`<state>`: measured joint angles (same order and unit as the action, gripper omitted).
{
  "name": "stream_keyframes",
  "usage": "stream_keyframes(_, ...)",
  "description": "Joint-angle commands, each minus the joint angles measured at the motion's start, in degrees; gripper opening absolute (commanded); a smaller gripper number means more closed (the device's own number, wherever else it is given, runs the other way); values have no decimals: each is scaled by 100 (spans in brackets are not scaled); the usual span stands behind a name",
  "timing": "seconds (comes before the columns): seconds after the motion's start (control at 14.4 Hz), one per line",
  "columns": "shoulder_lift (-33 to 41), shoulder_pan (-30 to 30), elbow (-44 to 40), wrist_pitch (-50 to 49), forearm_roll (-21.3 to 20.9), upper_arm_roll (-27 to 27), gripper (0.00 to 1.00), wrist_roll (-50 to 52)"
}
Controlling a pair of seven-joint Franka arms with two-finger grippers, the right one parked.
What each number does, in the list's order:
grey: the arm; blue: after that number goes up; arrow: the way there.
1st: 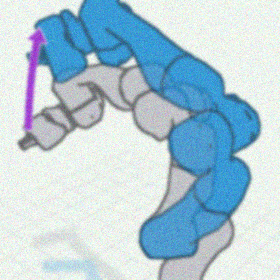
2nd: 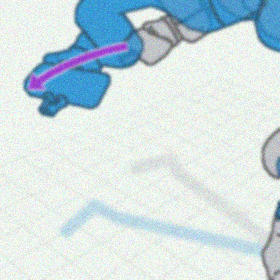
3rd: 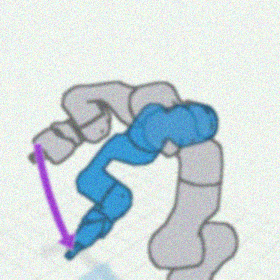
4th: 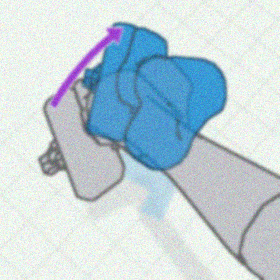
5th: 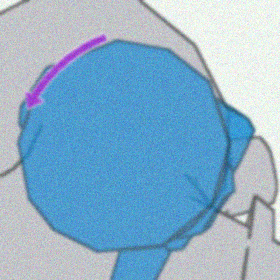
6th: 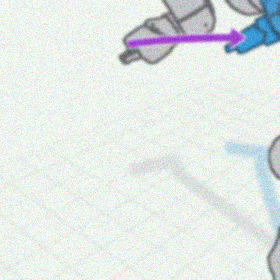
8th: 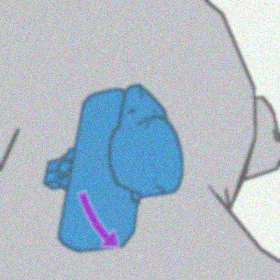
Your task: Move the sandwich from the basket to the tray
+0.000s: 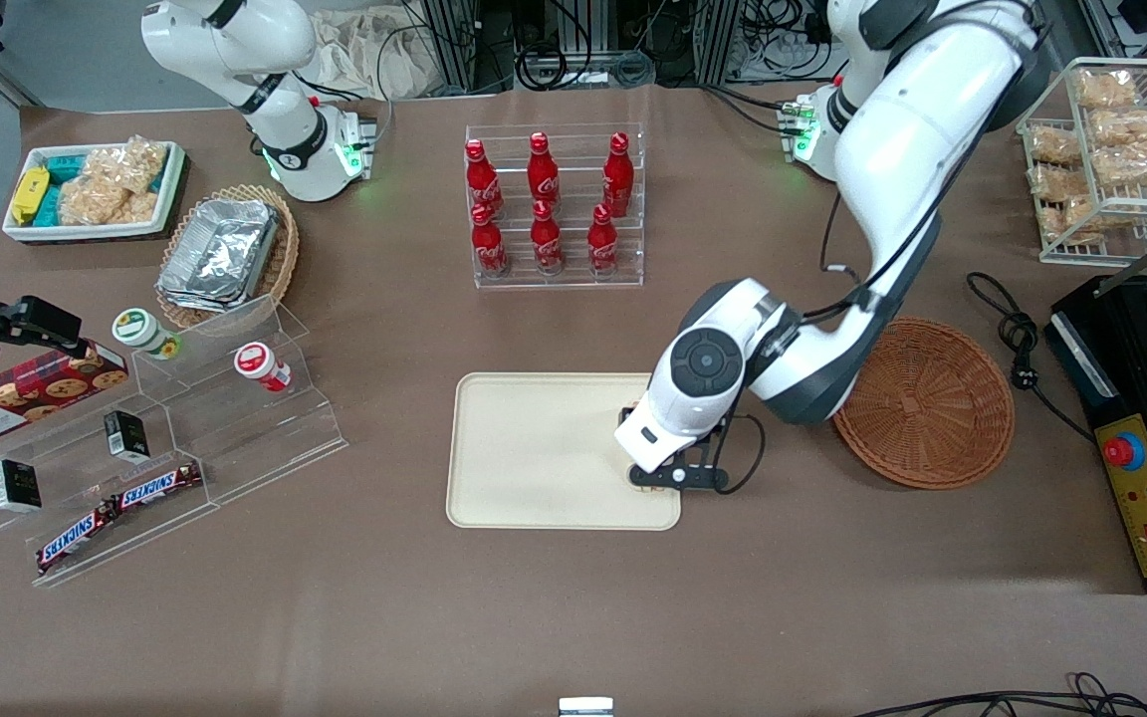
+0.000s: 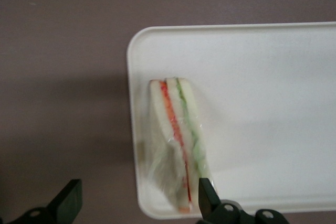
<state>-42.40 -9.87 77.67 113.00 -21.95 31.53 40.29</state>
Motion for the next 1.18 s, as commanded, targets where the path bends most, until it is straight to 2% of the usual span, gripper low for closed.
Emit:
stream_keyframes(0.0, 862, 213, 152, -724, -73, -50, 99, -326)
stream_keyframes(0.21, 1530, 827, 117, -1358, 32, -6, 99, -941)
stream_keyframes(0.42, 2033, 1110, 126, -1990, 94, -32, 99, -1225)
stream_keyframes(0.56, 2164, 1521, 100, -2308, 330, 11, 99, -1330)
stream_keyframes(0.9, 2964, 1998, 170, -3002, 700, -102, 100, -2190)
stream_keyframes(0.97, 3070, 1868, 196, -3116, 788, -486, 100, -2331)
stream_keyframes(1.11, 3359, 1210, 257, -3161, 1313, -1678, 100, -2830)
